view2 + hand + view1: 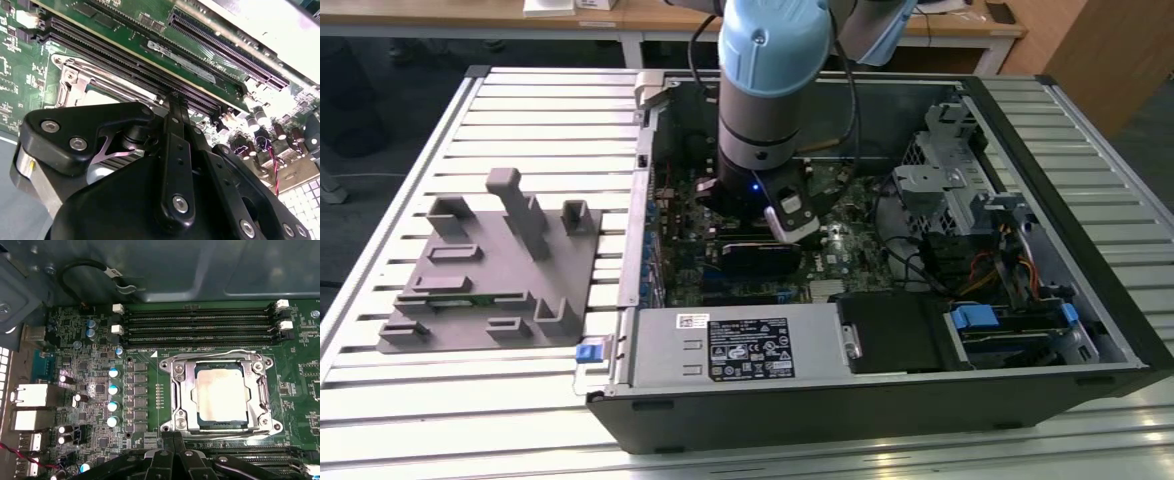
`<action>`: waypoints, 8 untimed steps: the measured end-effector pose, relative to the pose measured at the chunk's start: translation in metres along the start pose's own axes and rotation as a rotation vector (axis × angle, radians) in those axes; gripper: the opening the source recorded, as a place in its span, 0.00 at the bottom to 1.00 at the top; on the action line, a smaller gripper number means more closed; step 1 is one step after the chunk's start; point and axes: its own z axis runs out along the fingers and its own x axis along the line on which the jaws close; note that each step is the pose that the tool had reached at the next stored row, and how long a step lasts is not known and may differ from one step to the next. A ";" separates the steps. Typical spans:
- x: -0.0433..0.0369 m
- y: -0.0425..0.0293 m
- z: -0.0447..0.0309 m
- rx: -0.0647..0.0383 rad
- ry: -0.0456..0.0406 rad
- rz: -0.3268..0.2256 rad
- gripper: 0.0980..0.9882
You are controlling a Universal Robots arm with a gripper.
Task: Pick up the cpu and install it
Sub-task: 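Install the second cpu locking lever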
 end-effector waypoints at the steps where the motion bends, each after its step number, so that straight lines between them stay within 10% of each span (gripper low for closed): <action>1: 0.0001 -0.0001 0.0003 -0.002 0.0001 0.000 0.02; 8: 0.0003 -0.0004 0.0021 -0.012 0.0007 0.000 0.02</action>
